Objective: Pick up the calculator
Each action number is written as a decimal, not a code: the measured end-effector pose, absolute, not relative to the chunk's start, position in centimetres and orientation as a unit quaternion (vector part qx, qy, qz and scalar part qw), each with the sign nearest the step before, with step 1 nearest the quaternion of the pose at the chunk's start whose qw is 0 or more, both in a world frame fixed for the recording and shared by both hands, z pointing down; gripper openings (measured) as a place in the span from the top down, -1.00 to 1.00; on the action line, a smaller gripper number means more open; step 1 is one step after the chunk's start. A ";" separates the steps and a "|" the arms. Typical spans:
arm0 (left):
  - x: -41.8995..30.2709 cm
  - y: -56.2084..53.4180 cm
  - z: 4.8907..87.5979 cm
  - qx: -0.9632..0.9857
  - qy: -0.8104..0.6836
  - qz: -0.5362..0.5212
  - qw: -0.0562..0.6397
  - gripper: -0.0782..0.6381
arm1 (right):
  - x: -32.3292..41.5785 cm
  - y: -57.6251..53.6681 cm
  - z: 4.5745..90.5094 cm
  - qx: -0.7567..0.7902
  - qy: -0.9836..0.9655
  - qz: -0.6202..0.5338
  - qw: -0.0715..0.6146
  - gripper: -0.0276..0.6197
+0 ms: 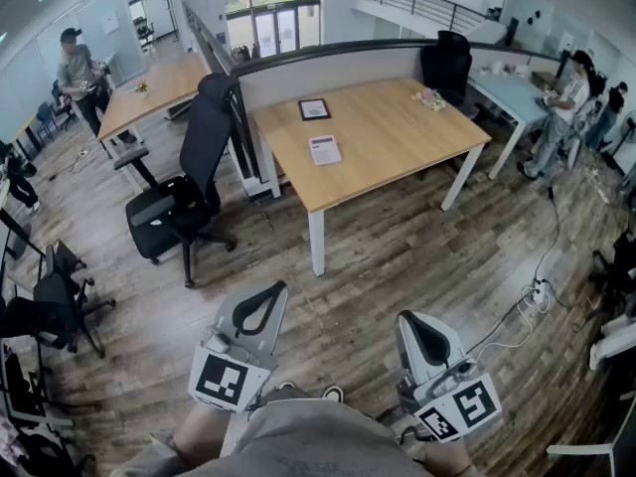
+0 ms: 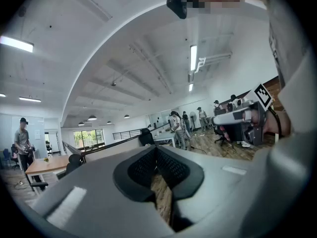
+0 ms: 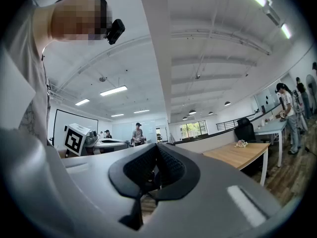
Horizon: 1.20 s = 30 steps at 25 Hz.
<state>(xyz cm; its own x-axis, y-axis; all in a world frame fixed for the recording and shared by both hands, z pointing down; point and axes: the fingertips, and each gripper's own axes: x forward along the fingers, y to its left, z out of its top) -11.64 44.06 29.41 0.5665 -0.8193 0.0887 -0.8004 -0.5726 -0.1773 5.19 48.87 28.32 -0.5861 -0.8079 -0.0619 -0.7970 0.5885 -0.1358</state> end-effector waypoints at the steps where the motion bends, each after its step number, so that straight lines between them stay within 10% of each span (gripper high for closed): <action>1: -11.5 44.1 29.3 -0.883 0.458 -0.081 0.057 0.78 | 5.3 48.8 28.2 -0.450 0.890 -0.048 0.060 0.88; 20: -9.6 44.2 30.1 -0.877 0.472 -0.076 0.041 0.76 | 6.9 48.7 30.0 -0.445 0.891 -0.067 0.053 0.88; 22: -9.8 43.6 30.4 -0.870 0.485 -0.079 0.038 0.18 | 7.2 48.4 30.3 -0.447 0.890 -0.069 0.050 0.88; 30: -8.9 40.3 31.1 -0.876 0.476 -0.070 0.028 0.15 | 8.2 45.0 31.3 -0.453 0.887 -0.081 0.036 0.88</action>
